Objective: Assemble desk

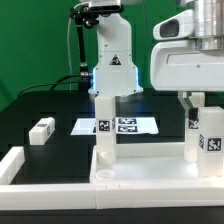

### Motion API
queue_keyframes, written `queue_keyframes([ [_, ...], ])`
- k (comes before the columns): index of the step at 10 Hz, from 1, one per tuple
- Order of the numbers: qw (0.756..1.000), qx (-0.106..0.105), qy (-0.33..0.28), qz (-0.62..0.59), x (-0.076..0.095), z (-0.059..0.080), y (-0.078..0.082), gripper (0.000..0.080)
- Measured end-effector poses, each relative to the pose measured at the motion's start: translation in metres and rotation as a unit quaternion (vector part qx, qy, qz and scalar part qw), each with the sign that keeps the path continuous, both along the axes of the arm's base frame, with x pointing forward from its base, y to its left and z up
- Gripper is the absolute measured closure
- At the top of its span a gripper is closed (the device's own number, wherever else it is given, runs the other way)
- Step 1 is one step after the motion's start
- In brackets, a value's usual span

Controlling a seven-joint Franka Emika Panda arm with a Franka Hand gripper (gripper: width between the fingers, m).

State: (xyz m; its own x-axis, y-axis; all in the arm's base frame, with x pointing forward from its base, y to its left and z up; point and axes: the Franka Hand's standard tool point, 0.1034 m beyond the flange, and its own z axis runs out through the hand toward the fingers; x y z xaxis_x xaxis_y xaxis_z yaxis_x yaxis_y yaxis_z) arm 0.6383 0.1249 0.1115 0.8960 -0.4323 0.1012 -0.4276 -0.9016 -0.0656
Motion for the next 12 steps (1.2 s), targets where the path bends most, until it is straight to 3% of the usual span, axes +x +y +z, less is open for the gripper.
queue_keyframes([
  [1, 1.0, -0.008, 0.001, 0.027, -0.003, -0.002, 0.005, 0.0151],
  [5, 0.99, -0.023, 0.001, 0.136, -0.001, -0.002, -0.003, 0.0151],
  [7, 0.992, -0.012, 0.004, 0.123, 0.005, -0.002, -0.015, 0.0151],
  [9, 0.993, -0.011, 0.003, 0.116, 0.005, -0.005, -0.006, 0.0151],
  [12, 0.995, -0.01, 0.003, 0.098, 0.006, -0.005, -0.009, 0.0162],
])
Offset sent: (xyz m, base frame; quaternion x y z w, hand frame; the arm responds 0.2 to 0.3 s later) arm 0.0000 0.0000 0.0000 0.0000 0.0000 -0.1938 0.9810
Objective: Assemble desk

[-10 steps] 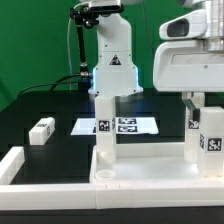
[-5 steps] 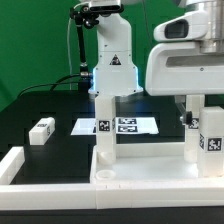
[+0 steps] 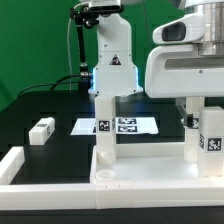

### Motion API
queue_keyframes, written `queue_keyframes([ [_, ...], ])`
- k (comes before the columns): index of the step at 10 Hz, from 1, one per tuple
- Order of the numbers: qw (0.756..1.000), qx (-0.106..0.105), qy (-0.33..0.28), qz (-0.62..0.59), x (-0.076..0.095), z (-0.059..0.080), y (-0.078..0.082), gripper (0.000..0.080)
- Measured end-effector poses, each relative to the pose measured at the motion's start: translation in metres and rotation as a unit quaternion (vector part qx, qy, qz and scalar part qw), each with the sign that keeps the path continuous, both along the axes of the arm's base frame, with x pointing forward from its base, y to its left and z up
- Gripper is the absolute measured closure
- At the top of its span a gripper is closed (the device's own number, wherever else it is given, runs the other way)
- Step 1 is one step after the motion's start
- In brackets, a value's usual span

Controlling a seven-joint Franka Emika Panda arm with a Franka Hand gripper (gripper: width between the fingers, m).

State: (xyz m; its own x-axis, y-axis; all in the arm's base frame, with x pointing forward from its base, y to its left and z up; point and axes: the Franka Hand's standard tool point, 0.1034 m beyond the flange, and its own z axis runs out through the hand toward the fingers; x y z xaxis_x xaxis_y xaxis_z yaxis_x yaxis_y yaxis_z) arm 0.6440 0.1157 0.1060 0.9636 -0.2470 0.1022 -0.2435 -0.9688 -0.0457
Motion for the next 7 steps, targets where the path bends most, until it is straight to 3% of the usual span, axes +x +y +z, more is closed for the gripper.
queue_keyframes([
  [2, 0.999, 0.003, 0.0, -0.048, 0.001, 0.0, -0.004, 0.0489],
  [7, 0.985, -0.001, 0.003, -0.171, 0.001, 0.0, -0.026, 0.0489],
])
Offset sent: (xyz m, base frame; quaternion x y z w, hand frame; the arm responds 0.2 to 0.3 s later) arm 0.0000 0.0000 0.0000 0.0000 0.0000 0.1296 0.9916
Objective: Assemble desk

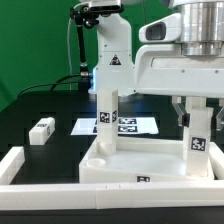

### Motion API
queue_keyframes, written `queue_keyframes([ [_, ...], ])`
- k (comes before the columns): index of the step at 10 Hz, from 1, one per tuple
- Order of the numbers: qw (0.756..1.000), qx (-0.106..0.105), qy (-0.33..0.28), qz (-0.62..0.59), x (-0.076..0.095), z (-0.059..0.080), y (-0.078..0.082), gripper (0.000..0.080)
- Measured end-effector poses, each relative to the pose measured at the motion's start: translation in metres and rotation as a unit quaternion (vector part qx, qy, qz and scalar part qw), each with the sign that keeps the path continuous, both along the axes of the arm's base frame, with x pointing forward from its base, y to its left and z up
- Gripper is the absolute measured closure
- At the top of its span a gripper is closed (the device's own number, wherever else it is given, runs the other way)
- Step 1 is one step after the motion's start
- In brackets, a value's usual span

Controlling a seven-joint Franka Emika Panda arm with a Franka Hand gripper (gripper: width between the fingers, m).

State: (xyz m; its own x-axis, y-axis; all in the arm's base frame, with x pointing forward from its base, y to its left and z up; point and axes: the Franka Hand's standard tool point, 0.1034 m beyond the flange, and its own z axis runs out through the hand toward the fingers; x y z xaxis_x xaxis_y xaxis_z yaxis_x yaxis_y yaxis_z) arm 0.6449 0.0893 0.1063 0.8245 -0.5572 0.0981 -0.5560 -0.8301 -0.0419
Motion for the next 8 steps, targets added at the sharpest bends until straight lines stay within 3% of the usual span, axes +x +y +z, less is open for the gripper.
queue_keyframes([
  [5, 1.0, -0.002, 0.0, -0.013, 0.0, 0.001, -0.006, 0.0489],
  [6, 1.0, 0.003, -0.006, -0.013, 0.004, 0.013, -0.007, 0.039],
  [7, 1.0, 0.01, -0.017, -0.012, 0.009, 0.034, -0.011, 0.0251],
  [8, 0.999, 0.018, -0.03, -0.011, 0.013, 0.058, -0.015, 0.0182],
])
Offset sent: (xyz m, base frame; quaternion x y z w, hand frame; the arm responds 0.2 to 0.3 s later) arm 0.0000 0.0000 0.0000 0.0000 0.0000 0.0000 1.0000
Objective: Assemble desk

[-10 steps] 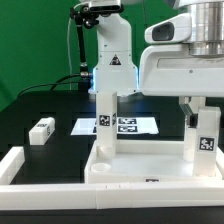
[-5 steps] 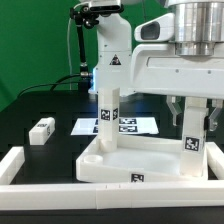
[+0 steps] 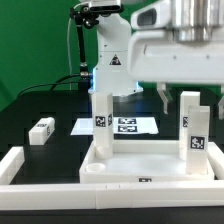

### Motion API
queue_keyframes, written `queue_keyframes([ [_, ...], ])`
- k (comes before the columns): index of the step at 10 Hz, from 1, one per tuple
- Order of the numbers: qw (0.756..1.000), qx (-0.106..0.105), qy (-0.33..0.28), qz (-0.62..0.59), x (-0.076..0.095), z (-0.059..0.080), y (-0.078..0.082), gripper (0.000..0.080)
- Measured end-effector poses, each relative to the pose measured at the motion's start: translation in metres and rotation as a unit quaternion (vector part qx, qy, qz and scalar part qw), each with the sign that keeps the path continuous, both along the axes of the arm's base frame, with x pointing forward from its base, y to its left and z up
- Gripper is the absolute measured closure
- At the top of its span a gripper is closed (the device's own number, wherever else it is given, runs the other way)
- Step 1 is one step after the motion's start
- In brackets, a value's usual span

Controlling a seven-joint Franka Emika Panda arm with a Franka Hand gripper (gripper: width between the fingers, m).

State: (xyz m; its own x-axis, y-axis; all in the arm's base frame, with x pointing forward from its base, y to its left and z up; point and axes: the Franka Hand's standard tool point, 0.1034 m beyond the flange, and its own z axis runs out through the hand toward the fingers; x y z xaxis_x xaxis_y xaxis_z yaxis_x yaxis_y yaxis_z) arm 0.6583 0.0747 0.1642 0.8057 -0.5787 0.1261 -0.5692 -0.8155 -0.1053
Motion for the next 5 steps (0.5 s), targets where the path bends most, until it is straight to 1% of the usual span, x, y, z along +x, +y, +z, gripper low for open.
queue_keyframes([
  [1, 1.0, 0.005, -0.006, 0.008, 0.002, 0.02, -0.007, 0.0182],
  [2, 1.0, 0.006, -0.014, 0.023, 0.004, 0.036, -0.025, 0.0155],
  [3, 1.0, 0.005, -0.016, 0.023, 0.002, 0.039, -0.044, 0.0151],
  [5, 1.0, 0.005, -0.014, 0.018, 0.001, 0.036, -0.039, 0.015],
])
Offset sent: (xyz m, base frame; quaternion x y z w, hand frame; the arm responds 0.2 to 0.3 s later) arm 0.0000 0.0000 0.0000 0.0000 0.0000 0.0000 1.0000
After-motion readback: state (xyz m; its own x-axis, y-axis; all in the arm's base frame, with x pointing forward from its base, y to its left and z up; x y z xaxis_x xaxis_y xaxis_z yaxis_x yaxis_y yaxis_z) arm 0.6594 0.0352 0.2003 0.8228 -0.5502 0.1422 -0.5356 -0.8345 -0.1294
